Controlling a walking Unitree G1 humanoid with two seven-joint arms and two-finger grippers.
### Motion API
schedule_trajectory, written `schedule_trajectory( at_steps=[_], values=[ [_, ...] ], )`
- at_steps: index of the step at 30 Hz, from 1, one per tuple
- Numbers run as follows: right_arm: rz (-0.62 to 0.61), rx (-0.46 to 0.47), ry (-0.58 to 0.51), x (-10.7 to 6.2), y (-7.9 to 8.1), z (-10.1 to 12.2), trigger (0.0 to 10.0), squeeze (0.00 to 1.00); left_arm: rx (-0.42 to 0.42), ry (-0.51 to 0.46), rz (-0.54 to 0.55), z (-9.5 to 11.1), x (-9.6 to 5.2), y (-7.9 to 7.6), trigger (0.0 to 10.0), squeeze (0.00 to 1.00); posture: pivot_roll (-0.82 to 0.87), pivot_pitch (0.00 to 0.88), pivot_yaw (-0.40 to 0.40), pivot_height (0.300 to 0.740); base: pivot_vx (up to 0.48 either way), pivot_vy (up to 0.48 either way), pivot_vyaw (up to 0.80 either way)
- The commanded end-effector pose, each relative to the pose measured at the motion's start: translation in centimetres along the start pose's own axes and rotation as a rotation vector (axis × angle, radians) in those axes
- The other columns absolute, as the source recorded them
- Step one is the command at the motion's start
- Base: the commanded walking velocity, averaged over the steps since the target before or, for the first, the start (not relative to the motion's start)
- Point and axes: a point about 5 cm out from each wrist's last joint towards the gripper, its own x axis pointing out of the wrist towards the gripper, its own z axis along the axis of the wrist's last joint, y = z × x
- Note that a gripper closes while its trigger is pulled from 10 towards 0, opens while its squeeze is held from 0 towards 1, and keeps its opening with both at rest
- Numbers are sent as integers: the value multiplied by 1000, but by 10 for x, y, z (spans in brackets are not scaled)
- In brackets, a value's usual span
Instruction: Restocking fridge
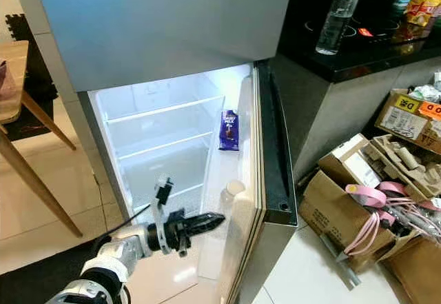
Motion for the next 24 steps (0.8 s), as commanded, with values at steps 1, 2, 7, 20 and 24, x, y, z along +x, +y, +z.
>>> schedule_trajectory(
  at_steps=[1, 2, 7, 20, 24],
  values=[
    [-2, 4, 5, 0, -1, -2, 10000, 0, -2, 7, -28, -4, 4, -3, 10000, 0, -65, 0, -26, 740, 0, 0, 0],
    [-1, 5, 5, 0, 0, -2, 10000, 0, 0, 7, -25, -3, 4, -4, 10000, 0, -65, 0, -26, 740, 0, 0, 0],
    [2, 5, 6, 0, 1, -3, 10000, 0, -1, -19, -17, 1, 0, -4, 10000, 0, -60, 0, -27, 740, 0, 0, 0],
    [-4, -1, 11, 0, 0, -6, 10000, 0, 50, -67, 109, 10, -3, 2, 10000, 0, -60, 0, -25, 740, 0, 0, 0],
    [-3, -6, 11, 0, 0, -5, 10000, 0, 74, -217, 439, 31, -35, 24, 10000, 0, -55, 0, -25, 740, 0, 0, 0]
  ],
)
